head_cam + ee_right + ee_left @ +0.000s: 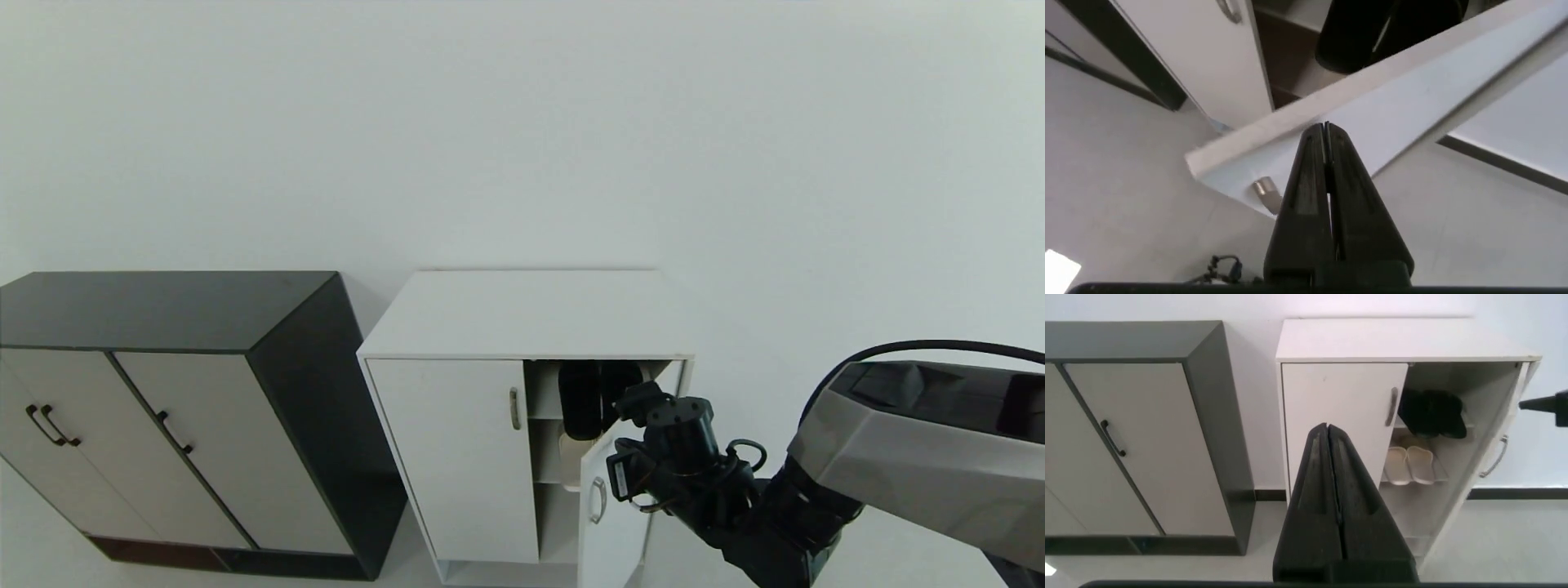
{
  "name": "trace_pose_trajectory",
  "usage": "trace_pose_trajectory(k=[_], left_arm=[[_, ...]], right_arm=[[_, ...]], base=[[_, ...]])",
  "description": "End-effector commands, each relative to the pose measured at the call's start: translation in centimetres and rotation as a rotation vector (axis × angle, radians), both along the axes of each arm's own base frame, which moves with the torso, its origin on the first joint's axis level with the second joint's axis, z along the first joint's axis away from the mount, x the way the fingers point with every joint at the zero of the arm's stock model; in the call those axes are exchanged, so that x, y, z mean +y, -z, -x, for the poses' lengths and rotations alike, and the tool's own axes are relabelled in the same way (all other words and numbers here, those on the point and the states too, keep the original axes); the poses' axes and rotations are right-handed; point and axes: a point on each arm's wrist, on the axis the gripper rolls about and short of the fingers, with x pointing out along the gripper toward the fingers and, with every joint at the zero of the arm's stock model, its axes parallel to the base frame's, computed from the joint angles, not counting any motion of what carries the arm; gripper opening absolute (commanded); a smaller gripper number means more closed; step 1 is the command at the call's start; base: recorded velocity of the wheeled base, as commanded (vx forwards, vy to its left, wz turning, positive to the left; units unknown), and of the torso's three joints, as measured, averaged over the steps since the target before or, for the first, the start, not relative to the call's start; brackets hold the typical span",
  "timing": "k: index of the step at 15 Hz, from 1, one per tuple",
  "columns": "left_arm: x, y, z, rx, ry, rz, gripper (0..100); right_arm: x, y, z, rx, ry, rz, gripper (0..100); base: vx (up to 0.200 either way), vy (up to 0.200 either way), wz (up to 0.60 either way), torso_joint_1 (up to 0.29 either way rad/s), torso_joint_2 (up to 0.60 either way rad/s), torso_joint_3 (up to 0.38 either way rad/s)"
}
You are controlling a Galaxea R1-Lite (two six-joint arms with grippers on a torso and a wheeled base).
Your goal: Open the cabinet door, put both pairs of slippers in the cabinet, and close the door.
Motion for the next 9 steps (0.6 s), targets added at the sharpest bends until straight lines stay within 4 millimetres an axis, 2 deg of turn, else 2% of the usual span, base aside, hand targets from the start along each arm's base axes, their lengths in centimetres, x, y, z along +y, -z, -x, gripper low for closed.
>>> trace_pose_trajectory(k=[1,2,6,9], left_arm=[[0.0,0.0,0.0,0.001,0.001,0.0,0],[0.0,0.0,0.0,0.001,0.0,0.0,0],[0.0,0.0,0.0,0.001,0.0,0.0,0],[0.0,0.0,0.0,0.001,0.001,0.0,0]], right_arm=[[0.8,1.4,-1.7,-0.005,0.008,-0.004,0],[1.0,1.5,-2.1,-0.013,0.01,-0.008,0],[1.7,2.4,-6.0,-0.052,0.051,-0.036,0],[1.8,2.0,-7.7,-0.067,0.059,-0.052,0]], base=[[0.0,0.0,0.0,0.0,0.0,0.0],[0.0,0.0,0.0,0.0,0.0,0.0],[0.0,0.0,0.0,0.0,0.0,0.0],[0.0,0.0,0.0,0.0,0.0,0.0]])
